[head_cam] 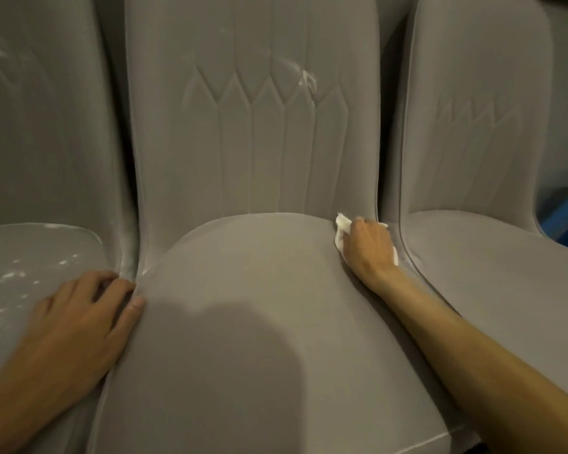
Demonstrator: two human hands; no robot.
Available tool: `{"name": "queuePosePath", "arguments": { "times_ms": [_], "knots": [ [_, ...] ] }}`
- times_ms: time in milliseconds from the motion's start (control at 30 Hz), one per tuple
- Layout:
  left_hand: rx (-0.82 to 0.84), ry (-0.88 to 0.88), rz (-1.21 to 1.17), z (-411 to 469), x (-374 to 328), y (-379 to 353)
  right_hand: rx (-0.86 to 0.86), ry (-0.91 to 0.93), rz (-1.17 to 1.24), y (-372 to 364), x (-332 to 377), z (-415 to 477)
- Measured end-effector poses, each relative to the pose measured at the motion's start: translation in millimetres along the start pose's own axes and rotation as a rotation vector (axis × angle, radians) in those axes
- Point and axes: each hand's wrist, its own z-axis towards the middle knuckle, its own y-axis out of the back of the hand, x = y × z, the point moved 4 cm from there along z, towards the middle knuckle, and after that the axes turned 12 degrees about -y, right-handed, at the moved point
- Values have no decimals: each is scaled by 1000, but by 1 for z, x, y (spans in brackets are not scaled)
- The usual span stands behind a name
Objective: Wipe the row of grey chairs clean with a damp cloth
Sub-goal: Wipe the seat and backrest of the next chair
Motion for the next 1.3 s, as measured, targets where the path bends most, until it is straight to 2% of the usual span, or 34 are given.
{"name": "queuePosePath", "arguments": {
  "times_ms": [133, 200, 267, 367, 500, 600, 667, 733, 767, 833, 900, 1000, 1067, 1167, 1300],
  "knots": [
    [-66, -126, 100, 10, -2, 7, 122, 39, 99, -10, 61, 7],
    [-99, -123, 92, 21, 4, 9, 77, 46, -13, -9, 64, 6],
    [-151, -119, 64, 32, 11, 7, 15, -15, -70, -9, 56, 5],
    [-182, -151, -25, 50, 16, -1, 9, -136, -2, -18, 51, 10],
    [-226, -147, -87, 67, 21, -8, 96, -193, 168, -35, 84, 23],
    [-254, -125, -90, 69, 19, -13, 172, -37, 380, -39, 145, 13],
    [-235, -102, -83, 70, 22, -17, 229, 178, 466, -37, 185, -7],
    [-219, -74, -105, 69, 25, -22, 295, 407, 462, -36, 191, -20],
    [-207, -54, -117, 68, 27, -23, 293, 460, 447, -36, 182, -14],
    [-185, -23, -145, 68, 29, -25, 244, 444, 409, -36, 151, 10],
    [-159, 2, -179, 67, 29, -25, 219, 308, 368, -40, 121, 31],
    [-128, 36, -176, 68, 23, -19, 186, 204, 337, -45, 122, 32],
    [-110, 40, -177, 67, 21, -16, 242, 267, 386, -43, 155, 11],
    [-95, 46, -188, 69, 21, -14, 357, 461, 513, -31, 210, -34],
    [-79, 17, -201, 71, 23, -11, 475, 633, 616, -14, 208, -46]
  ]
}}
